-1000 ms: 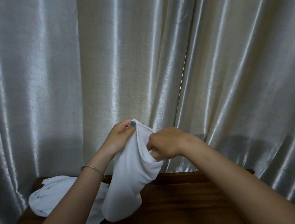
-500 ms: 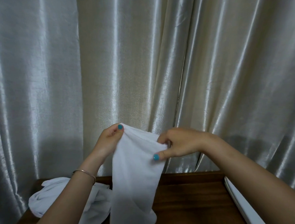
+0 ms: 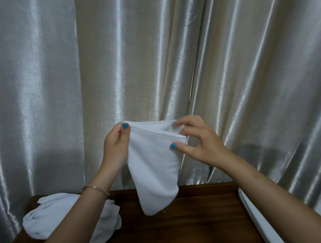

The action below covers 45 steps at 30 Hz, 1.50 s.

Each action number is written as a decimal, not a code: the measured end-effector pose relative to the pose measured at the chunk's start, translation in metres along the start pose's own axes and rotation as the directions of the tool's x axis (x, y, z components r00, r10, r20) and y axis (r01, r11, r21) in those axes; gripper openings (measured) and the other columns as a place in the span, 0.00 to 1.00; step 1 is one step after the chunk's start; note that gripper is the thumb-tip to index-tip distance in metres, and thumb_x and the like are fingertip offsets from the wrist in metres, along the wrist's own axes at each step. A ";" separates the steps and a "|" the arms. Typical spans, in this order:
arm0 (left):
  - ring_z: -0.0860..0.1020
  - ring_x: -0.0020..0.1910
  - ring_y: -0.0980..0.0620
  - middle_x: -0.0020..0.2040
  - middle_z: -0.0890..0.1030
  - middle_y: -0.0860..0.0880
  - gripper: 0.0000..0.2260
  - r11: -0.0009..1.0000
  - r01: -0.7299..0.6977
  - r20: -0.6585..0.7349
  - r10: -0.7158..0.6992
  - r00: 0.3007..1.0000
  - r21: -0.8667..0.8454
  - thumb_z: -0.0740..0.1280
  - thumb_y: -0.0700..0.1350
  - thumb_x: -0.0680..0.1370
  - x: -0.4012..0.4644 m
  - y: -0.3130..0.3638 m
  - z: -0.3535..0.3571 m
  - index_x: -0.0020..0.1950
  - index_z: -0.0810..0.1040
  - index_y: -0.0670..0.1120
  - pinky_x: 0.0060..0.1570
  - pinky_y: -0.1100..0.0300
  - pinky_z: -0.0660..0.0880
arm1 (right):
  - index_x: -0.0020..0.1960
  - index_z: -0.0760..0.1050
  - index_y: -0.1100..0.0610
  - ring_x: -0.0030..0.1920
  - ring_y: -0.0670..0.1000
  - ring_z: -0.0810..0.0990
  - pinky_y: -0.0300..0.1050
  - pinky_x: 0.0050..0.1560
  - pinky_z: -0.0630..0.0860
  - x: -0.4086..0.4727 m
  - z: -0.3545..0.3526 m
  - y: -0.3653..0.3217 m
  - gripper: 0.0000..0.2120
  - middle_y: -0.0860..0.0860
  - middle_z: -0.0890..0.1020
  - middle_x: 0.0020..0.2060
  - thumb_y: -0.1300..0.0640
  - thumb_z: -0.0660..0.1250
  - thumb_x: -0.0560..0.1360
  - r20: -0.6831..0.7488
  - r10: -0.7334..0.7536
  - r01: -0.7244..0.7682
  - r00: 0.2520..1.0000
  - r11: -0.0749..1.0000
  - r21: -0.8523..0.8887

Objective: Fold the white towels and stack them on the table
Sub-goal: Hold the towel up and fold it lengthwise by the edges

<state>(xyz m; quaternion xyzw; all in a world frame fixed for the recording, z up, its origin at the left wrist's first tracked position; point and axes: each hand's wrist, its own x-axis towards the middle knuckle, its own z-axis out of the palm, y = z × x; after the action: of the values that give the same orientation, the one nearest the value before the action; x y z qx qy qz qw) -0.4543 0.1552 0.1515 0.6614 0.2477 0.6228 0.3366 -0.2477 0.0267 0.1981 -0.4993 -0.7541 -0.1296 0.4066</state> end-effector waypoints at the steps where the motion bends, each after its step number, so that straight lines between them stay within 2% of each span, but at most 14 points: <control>1: 0.67 0.32 0.62 0.33 0.70 0.51 0.21 1.000 -0.017 -0.006 0.017 1.000 -0.001 0.57 0.56 0.81 0.000 0.002 0.001 0.39 0.69 0.40 0.30 0.72 0.64 | 0.39 0.81 0.57 0.63 0.50 0.71 0.43 0.63 0.70 -0.001 -0.001 -0.001 0.07 0.47 0.73 0.59 0.55 0.77 0.68 -0.032 0.030 -0.029 0.999 0.998 0.055; 3: 0.67 0.33 0.59 0.34 0.70 0.48 0.24 0.999 -0.043 -0.007 0.043 0.999 0.001 0.57 0.57 0.81 -0.003 0.005 0.003 0.41 0.69 0.36 0.30 0.70 0.64 | 0.36 0.78 0.55 0.61 0.45 0.73 0.40 0.60 0.73 0.000 -0.007 0.000 0.08 0.46 0.73 0.59 0.56 0.77 0.67 -0.002 0.193 -0.190 0.981 0.966 0.175; 6: 0.64 0.31 0.60 0.31 0.68 0.54 0.23 0.998 -0.059 -0.025 0.058 0.998 -0.007 0.57 0.59 0.79 -0.011 0.011 0.008 0.37 0.67 0.40 0.28 0.67 0.61 | 0.36 0.77 0.56 0.37 0.44 0.80 0.41 0.39 0.76 0.000 -0.013 0.002 0.09 0.54 0.83 0.38 0.59 0.77 0.67 0.078 0.390 -0.392 0.917 0.853 0.345; 10: 0.60 0.27 0.61 0.27 0.65 0.56 0.18 0.993 -0.110 -0.038 0.112 0.993 0.052 0.57 0.59 0.79 -0.022 0.016 0.015 0.32 0.61 0.53 0.26 0.68 0.57 | 0.57 0.76 0.50 0.32 0.44 0.79 0.36 0.36 0.77 -0.003 -0.016 0.010 0.27 0.50 0.80 0.32 0.70 0.77 0.64 0.070 0.409 -0.369 0.910 0.721 0.586; 16: 0.67 0.28 0.60 0.29 0.72 0.48 0.17 0.990 -0.135 0.137 0.127 0.982 0.049 0.59 0.61 0.78 -0.034 0.024 0.033 0.40 0.75 0.50 0.28 0.64 0.64 | 0.47 0.81 0.50 0.39 0.50 0.77 0.44 0.42 0.72 0.000 -0.032 0.009 0.08 0.52 0.79 0.37 0.59 0.74 0.69 0.490 0.390 -0.537 0.779 0.819 0.202; 19: 0.78 0.36 0.58 0.39 0.82 0.50 0.10 0.991 -0.133 0.355 0.114 0.928 0.029 0.61 0.57 0.79 -0.040 0.034 0.049 0.48 0.79 0.55 0.35 0.61 0.74 | 0.49 0.79 0.52 0.44 0.48 0.82 0.45 0.44 0.77 0.004 -0.015 -0.008 0.13 0.49 0.83 0.43 0.45 0.72 0.70 0.629 0.325 -0.503 0.706 0.856 0.122; 22: 0.78 0.33 0.56 0.37 0.81 0.51 0.06 0.994 -0.108 0.329 0.099 0.939 0.008 0.62 0.56 0.79 -0.040 0.036 0.054 0.49 0.77 0.58 0.34 0.59 0.74 | 0.40 0.77 0.48 0.33 0.40 0.77 0.37 0.35 0.70 0.010 0.001 -0.015 0.06 0.43 0.79 0.31 0.48 0.72 0.72 0.520 0.305 -0.431 0.798 0.892 0.138; 25: 0.74 0.26 0.54 0.30 0.79 0.48 0.11 0.993 0.090 0.293 -0.065 0.954 -0.072 0.65 0.62 0.74 -0.035 0.029 0.047 0.50 0.71 0.58 0.28 0.60 0.70 | 0.33 0.73 0.51 0.27 0.41 0.68 0.38 0.30 0.63 0.015 0.004 -0.010 0.13 0.43 0.71 0.25 0.51 0.70 0.74 0.396 0.324 -0.409 0.859 0.900 0.150; 28: 0.84 0.41 0.54 0.48 0.85 0.50 0.21 0.942 0.248 0.443 -0.127 0.887 -0.225 0.76 0.50 0.69 -0.043 0.012 0.040 0.53 0.67 0.59 0.36 0.63 0.78 | 0.33 0.76 0.50 0.28 0.39 0.69 0.37 0.31 0.64 0.023 -0.004 -0.008 0.12 0.42 0.72 0.25 0.54 0.70 0.75 0.356 0.278 -0.350 0.892 0.924 0.156; 31: 0.82 0.52 0.55 0.60 0.76 0.55 0.29 0.974 0.171 0.454 -0.087 0.887 -0.147 0.76 0.42 0.70 -0.062 -0.010 0.033 0.54 0.61 0.64 0.45 0.62 0.79 | 0.36 0.76 0.53 0.29 0.37 0.67 0.33 0.31 0.63 0.031 -0.019 -0.002 0.09 0.42 0.71 0.28 0.59 0.70 0.75 0.293 0.261 -0.325 0.920 0.925 0.198; 34: 0.80 0.53 0.61 0.54 0.73 0.70 0.26 0.993 0.087 0.458 -0.041 0.888 -0.081 0.75 0.46 0.70 -0.080 -0.025 0.029 0.53 0.61 0.65 0.48 0.66 0.77 | 0.38 0.76 0.62 0.30 0.39 0.66 0.34 0.29 0.61 0.034 -0.037 0.006 0.09 0.46 0.69 0.29 0.60 0.69 0.75 0.235 0.321 -0.374 0.918 0.896 0.238; 39: 0.80 0.50 0.62 0.50 0.79 0.63 0.13 0.995 0.095 0.560 -0.087 0.824 0.015 0.74 0.54 0.70 -0.092 -0.036 0.030 0.51 0.75 0.58 0.46 0.68 0.76 | 0.35 0.77 0.55 0.29 0.40 0.65 0.34 0.29 0.60 0.032 -0.059 0.021 0.09 0.41 0.69 0.26 0.57 0.70 0.74 0.140 0.356 -0.382 0.924 0.875 0.296; 42: 0.74 0.56 0.68 0.56 0.75 0.66 0.14 0.984 0.056 0.676 -0.156 0.720 0.167 0.72 0.59 0.69 -0.097 -0.048 0.033 0.54 0.78 0.66 0.51 0.74 0.73 | 0.39 0.79 0.58 0.35 0.46 0.67 0.41 0.35 0.62 0.031 -0.068 0.027 0.10 0.47 0.71 0.31 0.51 0.71 0.70 0.081 0.373 -0.380 0.924 0.873 0.305; 45: 0.72 0.59 0.67 0.62 0.73 0.61 0.18 0.970 0.030 0.733 -0.202 0.650 0.240 0.71 0.59 0.70 -0.106 -0.062 0.039 0.60 0.79 0.61 0.56 0.72 0.72 | 0.39 0.78 0.60 0.36 0.48 0.67 0.43 0.37 0.61 0.031 -0.080 0.029 0.14 0.51 0.70 0.33 0.48 0.71 0.70 0.020 0.376 -0.362 0.926 0.873 0.326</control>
<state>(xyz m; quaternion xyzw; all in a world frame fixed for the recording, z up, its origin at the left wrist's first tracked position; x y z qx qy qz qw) -0.4208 0.1110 0.0356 0.8733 0.1915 0.2414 0.3774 -0.1894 0.0123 0.2653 -0.5574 -0.6466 0.0649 0.5167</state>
